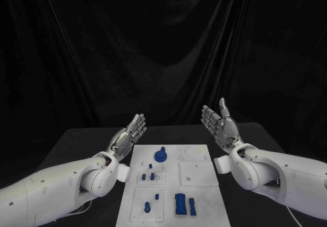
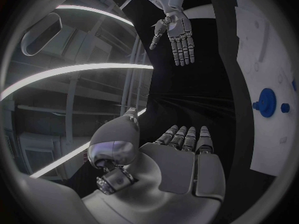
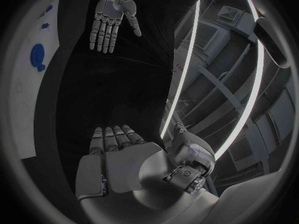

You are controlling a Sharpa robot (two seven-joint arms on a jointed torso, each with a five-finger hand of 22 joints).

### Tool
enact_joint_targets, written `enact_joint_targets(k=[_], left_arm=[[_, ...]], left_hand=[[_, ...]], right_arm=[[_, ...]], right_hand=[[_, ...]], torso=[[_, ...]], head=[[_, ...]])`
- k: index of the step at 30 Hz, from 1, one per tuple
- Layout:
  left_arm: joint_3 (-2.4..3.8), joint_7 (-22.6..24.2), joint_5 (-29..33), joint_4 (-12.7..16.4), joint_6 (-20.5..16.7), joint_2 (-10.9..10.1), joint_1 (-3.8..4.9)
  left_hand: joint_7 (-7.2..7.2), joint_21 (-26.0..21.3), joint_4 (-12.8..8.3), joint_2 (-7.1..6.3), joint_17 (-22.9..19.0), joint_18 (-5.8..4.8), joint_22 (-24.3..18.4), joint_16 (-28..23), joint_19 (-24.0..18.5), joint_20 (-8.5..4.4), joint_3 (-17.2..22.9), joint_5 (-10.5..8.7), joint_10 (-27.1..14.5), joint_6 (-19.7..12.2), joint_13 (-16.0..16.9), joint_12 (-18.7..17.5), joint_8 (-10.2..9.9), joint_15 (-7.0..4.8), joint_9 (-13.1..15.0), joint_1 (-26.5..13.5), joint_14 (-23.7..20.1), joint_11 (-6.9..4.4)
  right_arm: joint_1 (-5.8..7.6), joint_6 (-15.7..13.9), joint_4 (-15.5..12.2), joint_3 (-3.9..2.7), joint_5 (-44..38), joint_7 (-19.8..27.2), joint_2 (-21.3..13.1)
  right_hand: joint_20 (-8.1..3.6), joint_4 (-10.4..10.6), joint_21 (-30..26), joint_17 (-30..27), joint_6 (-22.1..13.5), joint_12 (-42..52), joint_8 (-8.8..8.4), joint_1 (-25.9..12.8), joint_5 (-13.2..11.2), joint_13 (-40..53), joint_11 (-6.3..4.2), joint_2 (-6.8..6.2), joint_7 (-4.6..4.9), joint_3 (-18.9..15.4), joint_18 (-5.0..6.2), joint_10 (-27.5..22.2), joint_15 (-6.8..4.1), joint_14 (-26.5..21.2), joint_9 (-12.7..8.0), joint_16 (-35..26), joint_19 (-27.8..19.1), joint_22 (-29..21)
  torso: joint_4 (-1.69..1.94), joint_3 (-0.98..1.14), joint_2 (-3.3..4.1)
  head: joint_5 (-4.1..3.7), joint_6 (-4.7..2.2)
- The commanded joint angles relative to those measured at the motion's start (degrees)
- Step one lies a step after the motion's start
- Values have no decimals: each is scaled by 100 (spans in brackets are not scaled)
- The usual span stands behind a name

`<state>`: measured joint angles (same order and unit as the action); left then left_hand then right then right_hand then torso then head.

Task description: Assemble the parts on the task board

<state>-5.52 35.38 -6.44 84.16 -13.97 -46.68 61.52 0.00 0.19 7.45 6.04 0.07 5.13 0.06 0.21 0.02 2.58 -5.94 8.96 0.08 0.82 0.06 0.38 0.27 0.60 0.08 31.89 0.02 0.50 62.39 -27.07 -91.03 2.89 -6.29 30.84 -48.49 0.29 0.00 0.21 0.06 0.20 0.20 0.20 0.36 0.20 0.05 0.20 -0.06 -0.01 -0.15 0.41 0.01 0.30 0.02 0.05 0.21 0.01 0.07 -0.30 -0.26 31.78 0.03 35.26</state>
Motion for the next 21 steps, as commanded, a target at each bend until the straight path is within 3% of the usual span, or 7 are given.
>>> enact_joint_targets(k=[1,2,6,7,11,12,21], left_arm=[[130,-251,344,172,-1429,60,-41],[178,-286,378,219,-1612,76,-52],[327,-395,484,362,-2171,125,-85],[363,-421,509,397,-2305,137,-94],[486,-511,597,516,-2768,178,-121],[505,-524,610,534,-2837,184,-126],[552,-559,644,580,-3015,199,-136]], left_hand=[[0,-19,-241,-198,-7,-513,-6,-21,-2,-258,594,-293,-8,-82,-6,-38,-27,-60,-8,-1044,-2,-50],[0,-19,-263,-604,-7,-513,-6,-21,-2,-258,594,-318,-8,-82,-6,-38,-27,-60,-8,-1127,-2,-50],[0,-19,-333,-604,-7,-513,-6,-21,-2,-258,594,-388,-8,-82,-6,-38,-27,-60,-8,-1384,-2,-50],[0,-19,-745,-604,-7,-513,-6,-21,-2,-258,594,-412,-8,-82,-6,-38,-27,-60,-8,-1458,-2,-50],[0,-19,-745,-604,-7,-513,-6,-21,-2,-258,594,-491,-8,-82,-6,-38,-27,-60,-8,-1745,-2,-50],[0,-19,-745,-604,-7,-513,-6,-21,-2,-258,594,-896,-8,-82,-6,-38,-27,-60,-8,-1804,-2,-50],[0,-19,-745,-604,-7,-513,-6,-21,-2,-258,594,-896,-8,-82,-6,-38,-27,-60,-8,-2222,-2,-50]], right_arm=[[-107,-1233,55,-115,462,-87,159],[-131,-1333,66,-152,497,-91,206],[-194,-1586,94,-245,587,-101,325],[-205,-1633,99,-263,603,-102,346],[-223,-1705,107,-289,629,-105,380],[-223,-1705,107,-289,629,-105,380],[-223,-1705,107,-289,629,-105,380]], right_hand=[[-29,0,-21,-6,-20,-20,-20,-36,-20,-5,-20,6,1,15,-41,-1,-30,-2,-5,-21,-1,-7],[-29,0,-21,-6,-20,-20,-20,-36,-20,-5,-20,6,1,15,-41,-1,-30,-2,-5,-21,-1,-7],[-29,0,-21,-6,-20,-20,-20,-36,-20,-5,-20,6,1,15,-41,-1,-30,-2,-5,-21,-1,-7],[-29,0,-21,-6,-20,-20,-20,-36,-20,-5,-20,6,1,15,-41,-1,-30,-2,-5,-21,-1,-7],[-29,0,-21,-6,-20,-20,-20,-36,-20,-5,-20,6,1,15,-41,-1,-30,-2,-5,-21,-1,-7],[-29,0,-21,-6,-20,-20,-20,-36,-20,-5,-20,6,1,15,-41,-1,-30,-2,-5,-21,-1,-7],[-29,0,-21,-6,-20,-20,-20,-36,-20,-5,-20,6,1,15,-41,-1,-30,-2,-5,-21,-1,-7]], torso=[[30,26,-60],[30,26,-60],[30,26,-60],[30,26,-60],[30,26,-60],[30,26,-60],[30,26,-60]], head=[[-3,-87],[-3,-88],[-3,-88],[-3,-88],[-3,-88],[-3,-88],[-3,-88]])
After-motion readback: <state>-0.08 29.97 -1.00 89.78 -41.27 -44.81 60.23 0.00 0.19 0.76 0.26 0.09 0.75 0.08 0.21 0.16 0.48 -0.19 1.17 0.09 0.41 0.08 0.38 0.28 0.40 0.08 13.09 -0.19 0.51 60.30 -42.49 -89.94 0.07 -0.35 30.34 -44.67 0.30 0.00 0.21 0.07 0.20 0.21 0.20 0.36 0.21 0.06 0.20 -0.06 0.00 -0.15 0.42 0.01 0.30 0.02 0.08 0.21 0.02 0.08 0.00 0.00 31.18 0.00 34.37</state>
